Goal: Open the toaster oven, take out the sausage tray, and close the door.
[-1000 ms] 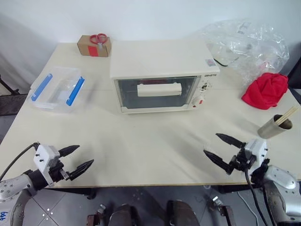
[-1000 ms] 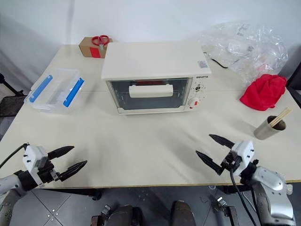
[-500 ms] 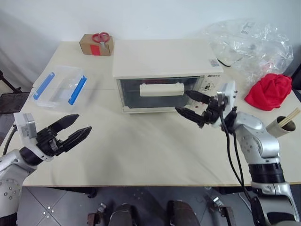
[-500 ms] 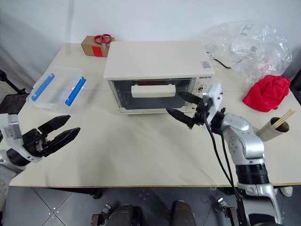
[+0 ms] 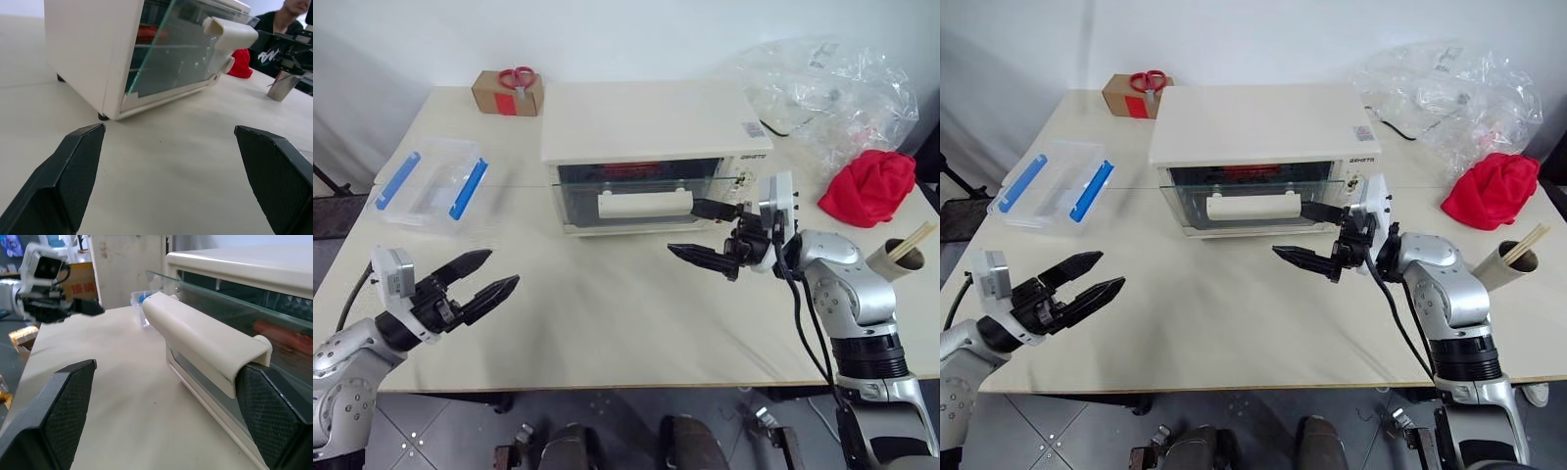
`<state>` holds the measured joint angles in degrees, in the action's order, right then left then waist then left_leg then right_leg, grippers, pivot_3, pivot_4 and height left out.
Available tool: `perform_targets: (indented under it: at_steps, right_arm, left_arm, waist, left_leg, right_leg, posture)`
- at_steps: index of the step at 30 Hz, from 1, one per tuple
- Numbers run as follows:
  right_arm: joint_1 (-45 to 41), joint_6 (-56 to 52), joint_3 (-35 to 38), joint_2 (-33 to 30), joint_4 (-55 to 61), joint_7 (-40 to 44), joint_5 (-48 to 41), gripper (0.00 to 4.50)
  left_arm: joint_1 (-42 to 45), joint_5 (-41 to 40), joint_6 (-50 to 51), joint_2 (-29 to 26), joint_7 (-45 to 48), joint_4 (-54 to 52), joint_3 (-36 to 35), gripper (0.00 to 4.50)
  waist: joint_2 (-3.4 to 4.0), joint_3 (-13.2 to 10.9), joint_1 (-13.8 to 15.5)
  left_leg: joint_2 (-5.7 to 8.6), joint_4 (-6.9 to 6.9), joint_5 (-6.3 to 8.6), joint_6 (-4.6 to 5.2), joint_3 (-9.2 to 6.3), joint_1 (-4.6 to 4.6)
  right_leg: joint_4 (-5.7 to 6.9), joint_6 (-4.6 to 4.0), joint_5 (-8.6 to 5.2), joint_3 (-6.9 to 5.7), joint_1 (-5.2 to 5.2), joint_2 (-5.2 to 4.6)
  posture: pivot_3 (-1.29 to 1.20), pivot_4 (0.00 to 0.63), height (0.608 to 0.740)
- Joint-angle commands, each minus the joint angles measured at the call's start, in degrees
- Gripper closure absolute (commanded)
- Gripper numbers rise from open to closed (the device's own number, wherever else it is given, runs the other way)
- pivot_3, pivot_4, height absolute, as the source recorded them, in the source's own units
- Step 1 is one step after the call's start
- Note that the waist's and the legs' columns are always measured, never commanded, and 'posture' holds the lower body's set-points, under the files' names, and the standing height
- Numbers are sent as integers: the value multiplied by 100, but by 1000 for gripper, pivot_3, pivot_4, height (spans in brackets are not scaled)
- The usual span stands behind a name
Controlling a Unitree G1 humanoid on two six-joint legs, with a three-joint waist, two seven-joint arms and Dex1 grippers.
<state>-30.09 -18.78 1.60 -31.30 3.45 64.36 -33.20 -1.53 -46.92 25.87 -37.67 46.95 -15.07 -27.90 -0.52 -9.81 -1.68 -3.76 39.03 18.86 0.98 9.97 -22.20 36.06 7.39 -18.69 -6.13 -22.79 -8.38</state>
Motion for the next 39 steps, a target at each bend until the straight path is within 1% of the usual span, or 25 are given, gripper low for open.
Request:
perform_targets:
  at_steps: [1,3,5,6,10,11,13,15,16,19,23,27,30,33,36,39]
  right_arm:
    - [332,470,-183,-204,529,448,206,15]
    - [596,782,-284,-339,517,597,471,0]
    - [718,1023,-317,-345,420,607,639,0]
    - [737,1097,-313,-309,360,576,678,0]
    - [738,1403,-306,-195,151,487,816,0]
    - [736,1433,-307,-186,130,484,823,0]
    - [698,1354,-257,-96,150,343,756,0]
    - [672,1333,-245,-63,174,279,744,0]
    - [677,1334,-250,-65,202,266,752,0]
    - [813,1377,-220,-99,314,179,793,0]
    - [1358,1280,55,-367,624,94,719,0]
    - [2120,1380,451,-697,806,9,799,0]
    - [2989,1422,891,-1009,1008,-54,904,0]
    - [3483,1223,1323,-1217,1180,-330,927,0]
    - [3556,909,1587,-1376,1318,-694,985,0]
    - [3384,839,1645,-1410,1408,-913,1014,0]
  left_arm:
    - [278,-70,33,1,-55,78,13,185]
    - [595,-138,168,61,-121,260,143,569]
    - [988,-47,135,167,-117,491,364,1209]
    - [1239,37,73,256,-136,639,496,1460]
    - [2290,401,-234,728,-286,1302,939,2730]
    - [2419,475,-283,786,-273,1397,1008,3078]
    - [2609,673,-323,783,46,1619,1313,3735]
    - [2689,773,-378,787,190,1768,1427,4364]
    - [2766,844,-417,828,257,1921,1513,4453]
    - [3102,1118,-661,964,533,2457,1806,4453]
    - [3144,1227,-649,1082,725,2584,1974,4453]
    - [3038,1340,-728,1115,843,2627,2045,4453]
    - [2928,1428,-738,1108,920,2618,2084,4453]
    - [2822,1542,-701,1088,984,2607,2181,4453]
    - [2768,1733,-758,1108,994,2665,2311,4453]
    - [2730,2066,-967,1077,1040,2768,2530,4453]
  waist:
    - [0,0,5]
    - [0,0,10]
    - [0,0,13]
    - [-1,0,13]
    - [-6,2,18]
    - [-6,2,19]
    - [-5,2,-10]
    - [-5,1,-21]
    - [-5,1,-11]
    - [-6,0,20]
    - [-9,-1,105]
    - [-10,-2,179]
    - [-11,-2,218]
    - [-11,-2,216]
    - [-11,-2,177]
    - [-11,-2,159]
  left_leg:
    - [0,-2,1,-2,-1,0]
    - [2,-1,2,-3,1,0]
    - [2,4,2,-3,1,0]
    - [2,5,2,-3,2,0]
    - [3,15,-1,-1,3,1]
    - [4,15,-1,-2,2,2]
    - [3,12,-1,-2,3,2]
    - [3,5,-1,-2,5,2]
    - [2,4,-1,-2,5,2]
    - [2,11,-2,-3,5,0]
    - [5,15,-1,-2,5,-5]
    - [6,13,0,-2,5,-7]
    - [6,15,0,-2,5,-8]
    - [6,17,0,-1,3,-6]
    - [5,18,-2,0,2,4]
    - [3,18,-4,0,-1,5]
  right_leg:
    - [-1,0,0,-1,0,0]
    - [-2,0,0,-1,0,-1]
    - [-2,0,0,-2,1,0]
    - [-1,0,0,-1,2,0]
    - [-2,1,1,-1,8,2]
    - [1,2,1,-2,10,3]
    - [-1,2,1,-2,8,4]
    - [-1,2,1,-2,3,8]
    - [0,2,1,-2,2,10]
    - [2,2,1,-3,3,10]
    - [-6,5,3,-6,11,9]
    - [-8,6,3,-11,11,9]
    - [-10,6,3,-13,14,9]
    - [-13,6,3,-10,16,9]
    - [-11,6,3,0,17,9]
    - [-9,5,3,0,18,9]
  posture:
    - [0,150,740]
    - [0,150,740]
    - [0,150,740]
    - [0,150,740]
    - [0,150,740]
    - [0,150,740]
    - [0,150,740]
    - [0,150,740]
    - [0,150,740]
    - [0,150,740]
    - [0,150,740]
    - [0,150,740]
    - [0,150,740]
    - [0,150,740]
    - [0,150,740]
    - [0,150,740]
